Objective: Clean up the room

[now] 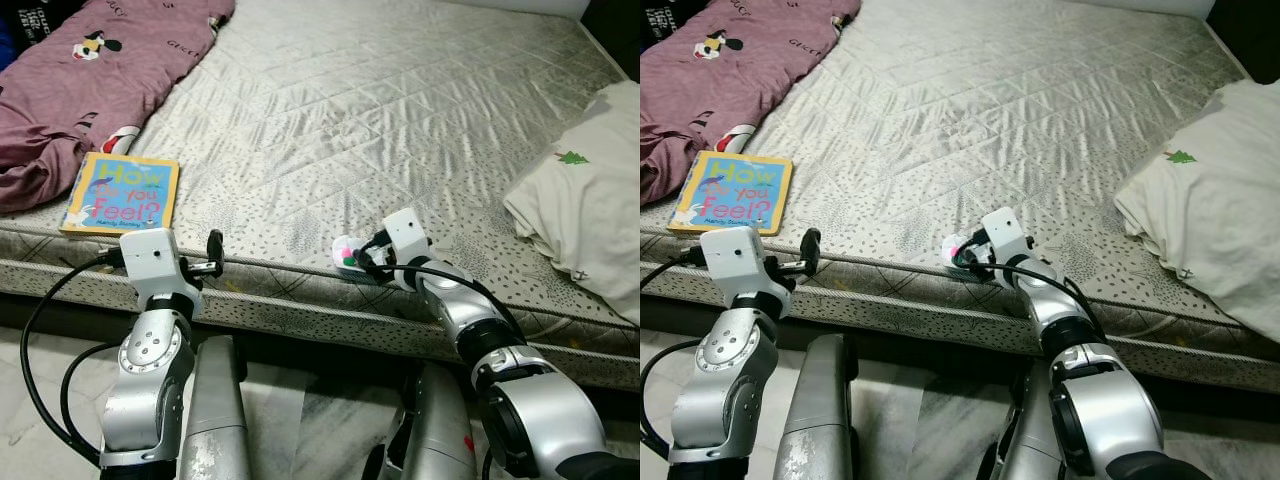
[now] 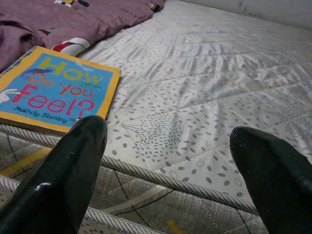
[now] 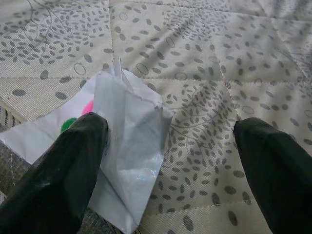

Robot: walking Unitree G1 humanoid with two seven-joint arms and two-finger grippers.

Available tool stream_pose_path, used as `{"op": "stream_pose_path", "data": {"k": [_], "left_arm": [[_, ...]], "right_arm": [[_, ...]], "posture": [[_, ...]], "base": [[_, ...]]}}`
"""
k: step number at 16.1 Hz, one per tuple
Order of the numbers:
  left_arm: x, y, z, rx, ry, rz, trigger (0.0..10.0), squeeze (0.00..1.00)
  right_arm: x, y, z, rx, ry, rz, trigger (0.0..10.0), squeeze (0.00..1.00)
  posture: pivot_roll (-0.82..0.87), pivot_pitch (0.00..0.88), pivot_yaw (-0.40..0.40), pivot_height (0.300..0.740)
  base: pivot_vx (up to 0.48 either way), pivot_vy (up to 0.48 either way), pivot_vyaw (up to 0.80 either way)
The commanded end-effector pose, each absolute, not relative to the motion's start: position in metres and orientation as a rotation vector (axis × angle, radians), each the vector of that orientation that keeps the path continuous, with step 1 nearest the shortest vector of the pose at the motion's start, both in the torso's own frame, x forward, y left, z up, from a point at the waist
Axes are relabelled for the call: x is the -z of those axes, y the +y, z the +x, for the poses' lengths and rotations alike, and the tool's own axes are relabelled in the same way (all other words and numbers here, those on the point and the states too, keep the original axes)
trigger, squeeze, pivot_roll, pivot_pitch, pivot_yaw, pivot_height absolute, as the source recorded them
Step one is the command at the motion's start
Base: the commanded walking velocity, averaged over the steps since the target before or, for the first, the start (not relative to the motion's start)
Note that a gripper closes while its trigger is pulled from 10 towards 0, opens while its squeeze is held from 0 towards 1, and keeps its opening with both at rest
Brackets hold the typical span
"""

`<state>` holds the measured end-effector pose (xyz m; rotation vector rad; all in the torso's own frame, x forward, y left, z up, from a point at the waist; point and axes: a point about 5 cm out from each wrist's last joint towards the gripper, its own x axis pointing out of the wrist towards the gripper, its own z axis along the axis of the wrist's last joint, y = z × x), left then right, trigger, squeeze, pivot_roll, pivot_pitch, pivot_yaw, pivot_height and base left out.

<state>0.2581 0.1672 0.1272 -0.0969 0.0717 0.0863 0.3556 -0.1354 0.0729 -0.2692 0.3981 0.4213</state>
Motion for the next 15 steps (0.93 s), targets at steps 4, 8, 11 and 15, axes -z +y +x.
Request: {"op": "stream_pose_path", "data": {"k": [4,8,11,15], "left_arm": [[-0.131,0.163,0.262,-0.07,0.063,-0.107,10.0,0.0],[-0.133,0.163,0.267,-0.069,0.052,-0.105,10.0,0.0],[-0.135,0.162,0.269,-0.066,0.047,-0.104,10.0,0.0],[-0.136,0.161,0.271,-0.075,0.034,-0.113,10.0,0.0]], "right_arm": [[-0.072,-0.129,0.355,-0.51,0.428,-0.29,0.0,0.0],[-0.073,-0.127,0.356,-0.49,0.42,-0.283,0.0,0.0],[-0.076,-0.123,0.358,-0.497,0.411,-0.277,0.0,0.0],[-0.077,-0.117,0.357,-0.541,0.405,-0.303,0.0,0.0]], "posture": [[0.14,0.097,-0.081,0.501],[0.13,0.09,-0.078,0.501],[0.13,0.089,-0.077,0.501],[0.12,0.091,-0.07,0.501]], "base": [[0.0,0.0,0.0],[0.0,0.0,0.0],[0.0,0.0,0.0],[0.0,0.0,0.0]]}}
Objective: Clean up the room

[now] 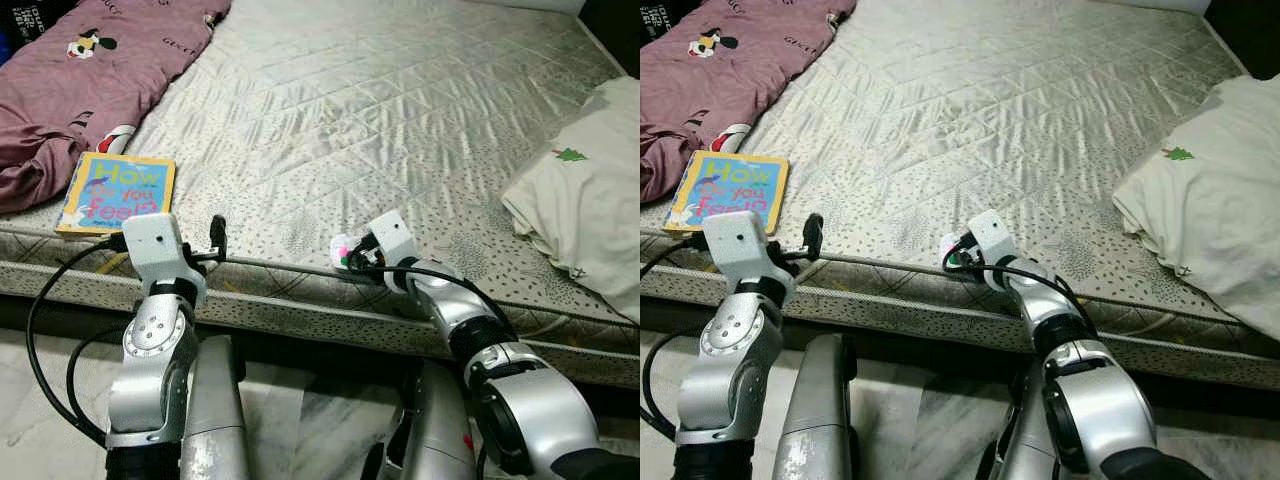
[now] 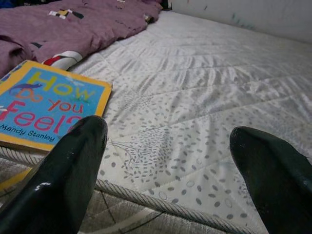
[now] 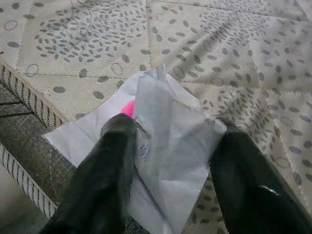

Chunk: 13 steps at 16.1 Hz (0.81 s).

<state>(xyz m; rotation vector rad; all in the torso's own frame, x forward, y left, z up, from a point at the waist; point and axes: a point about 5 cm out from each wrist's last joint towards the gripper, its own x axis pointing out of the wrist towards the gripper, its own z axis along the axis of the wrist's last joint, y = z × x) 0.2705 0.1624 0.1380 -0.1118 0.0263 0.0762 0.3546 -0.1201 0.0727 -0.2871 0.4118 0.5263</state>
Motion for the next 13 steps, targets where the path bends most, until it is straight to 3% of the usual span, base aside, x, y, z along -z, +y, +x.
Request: {"op": "stream_pose_path", "data": {"k": [1,13], "left_arm": [[-0.135,0.159,0.271,-0.069,0.036,-0.115,10.0,0.0],[-0.115,0.154,0.278,-0.049,0.092,-0.153,10.0,0.0]], "right_arm": [[-0.076,-0.117,0.357,-0.541,0.406,-0.306,0.0,0.0],[-0.062,-0.116,0.349,-0.506,0.427,-0.334,0.0,0.0]], "posture": [[0.12,0.089,-0.07,0.501],[0.09,0.0,-0.036,0.501]], "base": [[0.0,0.0,0.0],[0.0,0.0,0.0]]}}
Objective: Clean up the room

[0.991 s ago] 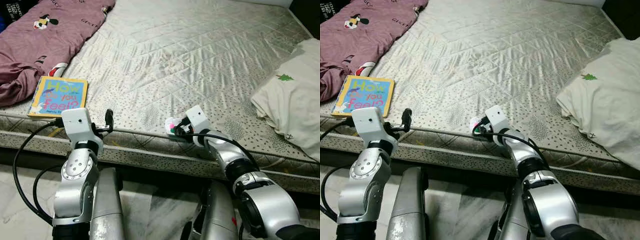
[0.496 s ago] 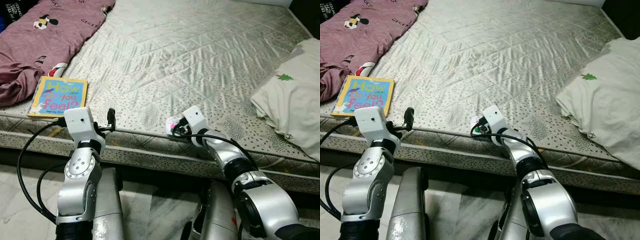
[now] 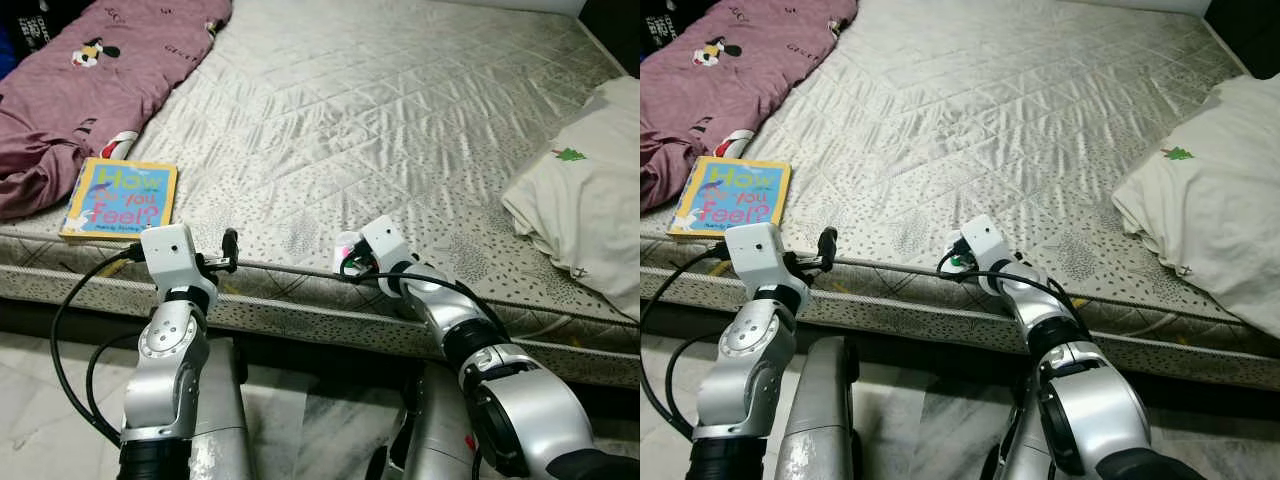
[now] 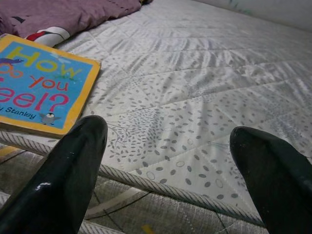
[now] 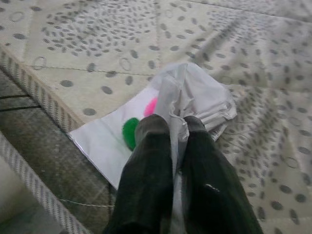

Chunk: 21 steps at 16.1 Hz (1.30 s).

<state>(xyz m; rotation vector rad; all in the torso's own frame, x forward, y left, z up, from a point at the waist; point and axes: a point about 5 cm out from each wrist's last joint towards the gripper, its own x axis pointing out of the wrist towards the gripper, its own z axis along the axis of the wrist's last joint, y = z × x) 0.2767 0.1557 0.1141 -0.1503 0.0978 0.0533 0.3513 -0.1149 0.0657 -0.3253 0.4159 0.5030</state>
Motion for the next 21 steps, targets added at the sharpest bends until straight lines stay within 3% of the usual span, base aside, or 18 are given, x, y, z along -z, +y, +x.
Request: {"op": "stream_pose_path", "data": {"k": [1,3,4,5,12,13,14,21], "left_arm": [[-0.114,0.154,0.279,-0.055,0.091,-0.161,10.0,0.0],[-0.113,0.154,0.281,-0.063,0.087,-0.171,10.0,0.0],[-0.115,0.154,0.285,-0.063,0.077,-0.168,10.0,0.0],[-0.115,0.154,0.288,-0.062,0.068,-0.164,10.0,0.0],[-0.125,0.146,0.313,-0.037,0.012,-0.169,10.0,0.0],[-0.127,0.143,0.315,-0.029,0.0,-0.17,10.0,0.0],[-0.129,0.142,0.318,-0.026,-0.011,-0.169,10.0,0.0],[-0.132,0.143,0.327,-0.046,-0.047,-0.174,10.0,0.0]], "right_arm": [[-0.062,-0.118,0.349,-0.486,0.424,-0.343,0.0,0.0],[-0.067,-0.123,0.353,-0.414,0.373,-0.297,0.0,0.0],[-0.084,-0.121,0.358,-0.35,0.247,-0.091,0.0,0.0],[-0.089,-0.118,0.355,-0.331,0.175,0.0,0.0,0.0],[-0.126,-0.137,0.35,-0.148,-0.083,0.106,0.0,0.0],[-0.131,-0.133,0.349,-0.166,-0.096,0.097,1.0,0.0],[-0.137,-0.128,0.347,-0.198,-0.128,0.112,10.0,0.0],[-0.146,-0.125,0.352,-0.191,-0.153,0.104,10.0,0.0]], "posture": [[0.09,0.0,-0.036,0.501],[0.08,0.0,-0.031,0.501],[0.07,0.0,-0.029,0.501],[0.06,0.0,-0.029,0.501],[0.02,0.0,-0.018,0.501],[0.02,0.0,-0.02,0.501],[0.02,0.0,-0.023,0.501],[0.04,0.0,-0.041,0.568]], "base": [[0.0,0.0,0.0],[0.0,0.0,0.0],[0.0,0.0,0.0],[0.0,0.0,0.0],[0.0,0.0,0.0],[0.0,0.0,0.0],[0.0,0.0,0.0],[0.0,0.0,0.0]]}}
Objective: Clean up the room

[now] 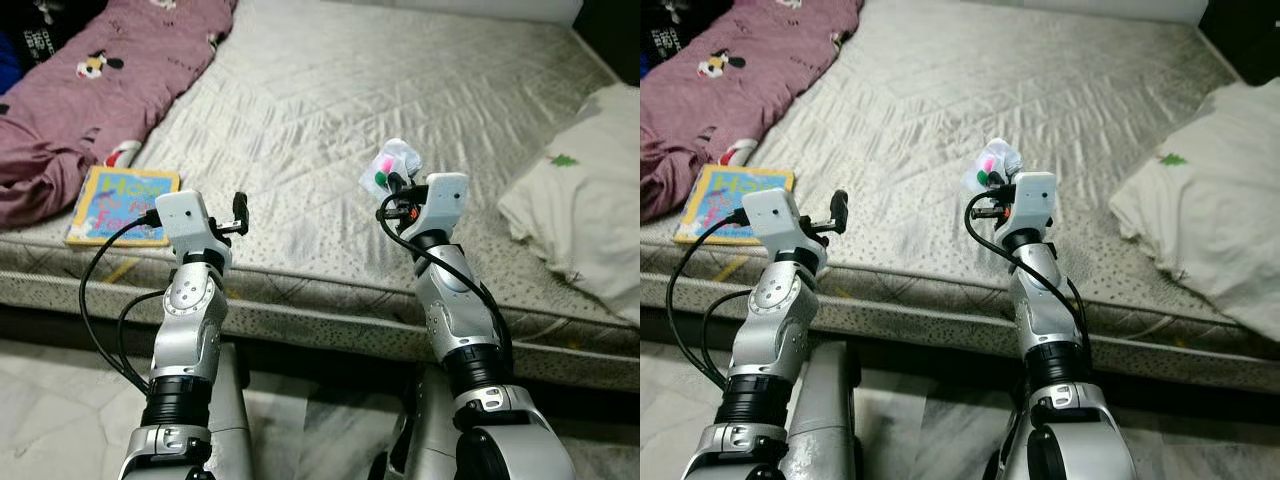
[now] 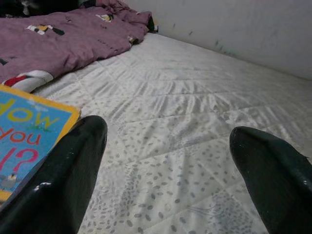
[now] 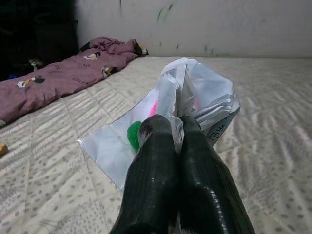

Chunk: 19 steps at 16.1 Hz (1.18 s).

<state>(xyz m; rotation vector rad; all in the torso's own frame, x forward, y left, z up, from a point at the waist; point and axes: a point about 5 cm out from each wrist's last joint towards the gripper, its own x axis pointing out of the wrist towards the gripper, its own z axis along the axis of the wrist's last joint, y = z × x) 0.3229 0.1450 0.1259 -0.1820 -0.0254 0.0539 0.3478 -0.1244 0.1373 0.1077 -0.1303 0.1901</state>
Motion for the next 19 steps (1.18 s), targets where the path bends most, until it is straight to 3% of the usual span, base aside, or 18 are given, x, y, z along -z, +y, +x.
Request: {"op": "stream_pose_path", "data": {"k": [1,15,19], "left_arm": [[-0.132,0.143,0.328,-0.045,-0.051,-0.174,10.0,0.0],[-0.13,0.137,0.334,-0.018,-0.062,-0.183,10.0,0.0],[-0.127,0.138,0.33,-0.038,-0.057,-0.197,10.0,0.0]], "right_arm": [[-0.147,-0.125,0.352,-0.191,-0.155,0.099,10.0,0.0],[-0.138,-0.128,0.354,-0.157,-0.136,0.024,10.0,0.0],[-0.133,-0.128,0.354,-0.146,-0.107,-0.035,10.0,0.0]], "posture": [[0.04,0.0,-0.04,0.573],[0.05,0.0,-0.05,0.696],[0.06,0.0,-0.07,0.7]], "base": [[0.0,0.0,0.0],[0.0,0.0,0.0],[0.0,0.0,0.0]]}}
